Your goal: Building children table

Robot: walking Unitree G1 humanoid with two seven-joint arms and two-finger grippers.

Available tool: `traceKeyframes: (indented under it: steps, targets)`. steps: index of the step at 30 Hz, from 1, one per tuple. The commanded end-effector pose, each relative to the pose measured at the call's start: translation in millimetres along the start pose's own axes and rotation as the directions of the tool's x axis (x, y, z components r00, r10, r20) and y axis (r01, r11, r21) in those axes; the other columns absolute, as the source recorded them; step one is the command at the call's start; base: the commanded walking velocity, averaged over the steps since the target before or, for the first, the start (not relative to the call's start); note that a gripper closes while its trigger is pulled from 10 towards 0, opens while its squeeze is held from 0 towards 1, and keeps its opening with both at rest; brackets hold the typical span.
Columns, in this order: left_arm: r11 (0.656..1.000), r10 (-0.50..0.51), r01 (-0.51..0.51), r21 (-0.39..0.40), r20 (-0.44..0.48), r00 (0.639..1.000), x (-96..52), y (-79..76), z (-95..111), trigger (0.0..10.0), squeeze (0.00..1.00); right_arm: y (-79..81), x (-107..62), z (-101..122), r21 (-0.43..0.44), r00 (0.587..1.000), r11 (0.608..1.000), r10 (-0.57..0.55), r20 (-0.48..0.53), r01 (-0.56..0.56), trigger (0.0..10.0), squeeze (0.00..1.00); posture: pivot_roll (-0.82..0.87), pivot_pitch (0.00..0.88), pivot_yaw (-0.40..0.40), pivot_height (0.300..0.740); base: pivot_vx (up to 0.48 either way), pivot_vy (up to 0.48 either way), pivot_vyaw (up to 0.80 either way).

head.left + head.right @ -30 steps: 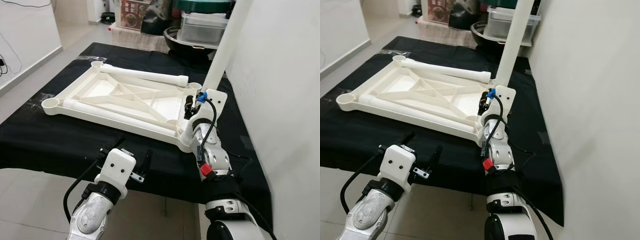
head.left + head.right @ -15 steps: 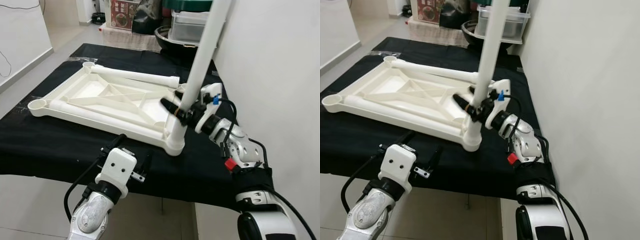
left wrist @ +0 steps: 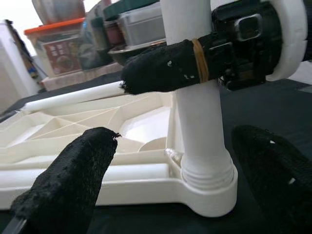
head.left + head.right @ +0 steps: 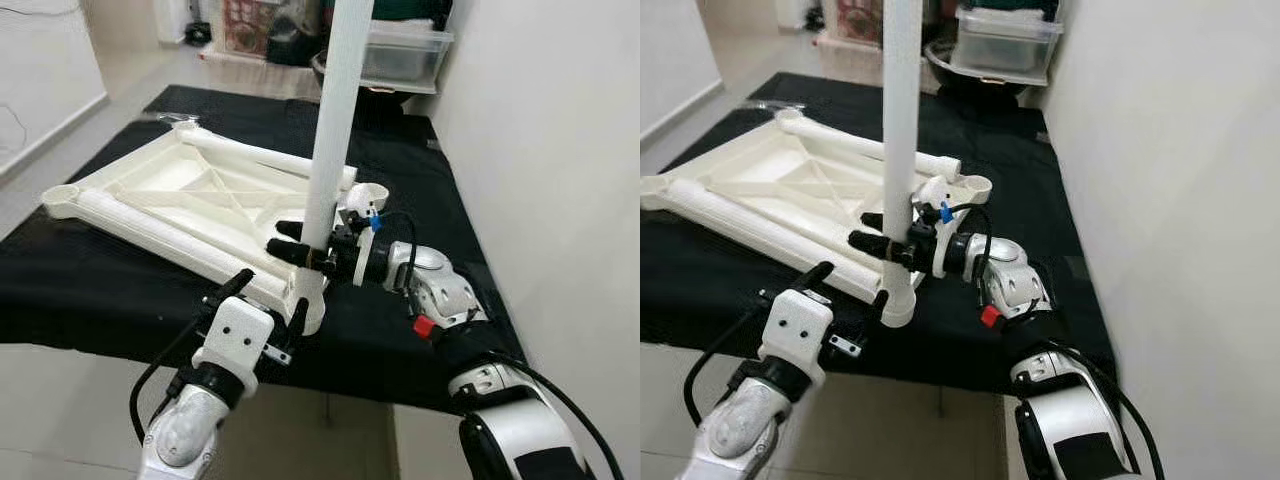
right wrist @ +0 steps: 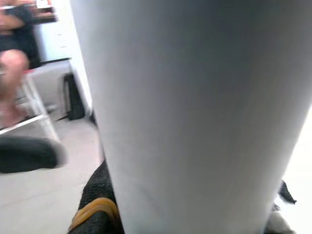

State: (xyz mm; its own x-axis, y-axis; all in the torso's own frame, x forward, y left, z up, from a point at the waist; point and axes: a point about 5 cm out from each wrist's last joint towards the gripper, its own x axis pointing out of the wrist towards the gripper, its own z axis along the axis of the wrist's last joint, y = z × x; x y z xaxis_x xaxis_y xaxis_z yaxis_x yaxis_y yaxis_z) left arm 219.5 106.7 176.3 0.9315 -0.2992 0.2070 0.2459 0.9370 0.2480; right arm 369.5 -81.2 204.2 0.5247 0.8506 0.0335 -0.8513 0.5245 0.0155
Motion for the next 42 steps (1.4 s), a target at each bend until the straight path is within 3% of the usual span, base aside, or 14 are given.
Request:
traceKeyframes:
  steps: [1, 3, 7, 11, 13, 14, 19, 20, 24, 25, 29, 34, 39, 42]
  targets:
    - [1.000, -0.011, 0.011, 0.005, -0.013, 1.000, 0.4, -0.4, -3, 10.0, 0.00, -27.6, -11.8, -1, 0.015, 0.950, 0.951, -0.309, -0.044, 0.310, 0.0, 0.00, 0.13, 0.066, -0.109, 0.740, 0.000, 0.000, 0.00]
    - [1.000, -0.010, 0.010, 0.005, -0.013, 1.000, 0.8, 0.0, -3, 10.0, 0.00, -36.3, -16.6, -5, 0.006, 0.902, 0.904, -0.425, -0.080, 0.427, 0.0, 0.00, 0.13, 0.066, -0.109, 0.740, 0.000, 0.000, 0.00]
    - [1.000, -0.021, 0.021, 0.002, -0.013, 1.000, 1.0, -1.4, -4, 10.0, 0.00, -56.0, -49.9, -14, 0.036, 0.480, 0.479, -0.873, -0.082, 0.877, 0.0, 0.00, 0.12, 0.067, -0.103, 0.740, 0.000, 0.000, 0.00]
    - [0.999, -0.031, 0.031, -0.009, -0.010, 0.999, 1.1, -4.7, -2, 10.0, 0.00, -39.5, -52.9, -26, 0.069, 0.332, 0.326, -0.935, -0.122, 0.943, 0.0, 0.00, 0.12, 0.066, -0.107, 0.740, 0.000, 0.000, 0.00]
    - [0.999, -0.038, 0.037, -0.011, -0.009, 0.999, 0.7, -6.6, -2, 10.0, 0.00, -32.6, -46.0, -29, 0.098, 0.355, 0.344, -0.926, -0.128, 0.934, 0.0, 0.00, 0.13, 0.066, -0.101, 0.740, 0.000, 0.000, 0.00]
    - [0.999, -0.041, 0.041, -0.013, -0.009, 0.999, 0.3, -7.9, -2, 10.0, 0.00, -23.9, -32.9, -30, 0.154, 0.416, 0.398, -0.901, -0.120, 0.905, 10.0, 0.00, 0.13, 0.063, -0.101, 0.740, 0.000, 0.000, 0.00]
    - [0.999, -0.033, 0.033, -0.006, -0.012, 0.999, 1.3, -4.5, -3, 10.0, 0.00, -18.8, -17.6, -15, 0.235, 0.512, 0.497, -0.859, -0.003, 0.835, 10.0, 0.00, 0.13, 0.063, -0.101, 0.740, 0.000, 0.000, 0.00]
    - [1.000, -0.027, 0.027, -0.002, -0.012, 1.000, 2.0, -2.5, -3, 10.0, 0.00, -18.2, -13.7, -9, 0.259, 0.557, 0.548, -0.830, 0.045, 0.796, 10.0, 1.00, 0.12, 0.064, -0.099, 0.740, 0.000, 0.000, 0.00]
    - [1.000, -0.022, 0.022, 0.007, -0.011, 1.000, 3.2, 0.5, -3, 10.0, 0.00, -27.3, -16.9, 7, 0.290, 0.592, 0.602, -0.795, 0.130, 0.744, 10.0, 0.80, 0.12, 0.066, -0.096, 0.740, 0.000, 0.000, 0.00]
    - [1.000, -0.020, 0.020, 0.007, -0.011, 1.000, 3.4, 1.1, -3, 10.0, 0.00, -32.2, -21.2, 12, 0.283, 0.593, 0.611, -0.790, 0.157, 0.739, 10.0, 0.00, 0.12, 0.066, -0.096, 0.740, 0.000, 0.000, 0.00]
    - [1.000, -0.018, 0.018, 0.017, -0.014, 1.000, 3.8, 2.7, -5, 10.0, 0.00, -33.8, -27.4, 24, 0.259, 0.815, 0.837, -0.537, 0.218, 0.482, 10.0, 0.00, 0.12, 0.073, -0.094, 0.740, 0.000, 0.000, 0.00]
    - [1.000, -0.013, 0.013, 0.014, -0.013, 1.000, 3.8, 2.8, -4, 10.0, 0.00, -19.7, -26.7, 19, 0.144, 0.965, 0.974, -0.200, 0.167, 0.177, 10.0, 0.00, 0.12, 0.078, -0.094, 0.740, 0.000, 0.000, 0.00]
    - [1.000, -0.013, 0.013, 0.005, -0.015, 1.000, 0.8, -0.6, -4, 10.0, 0.00, 6.4, -32.2, -1, 0.040, 0.967, 0.967, 0.253, -0.021, -0.252, 10.0, 0.00, 0.13, 0.079, -0.098, 0.740, 0.000, 0.000, 0.00]
    - [1.000, -0.013, 0.013, 0.003, -0.014, 1.000, 1.1, -1.1, -3, 10.0, 0.00, 9.1, -33.2, -4, 0.055, 0.948, 0.948, 0.315, -0.048, -0.313, 10.0, 0.00, 0.13, 0.079, -0.098, 0.740, 0.000, 0.000, 0.00]
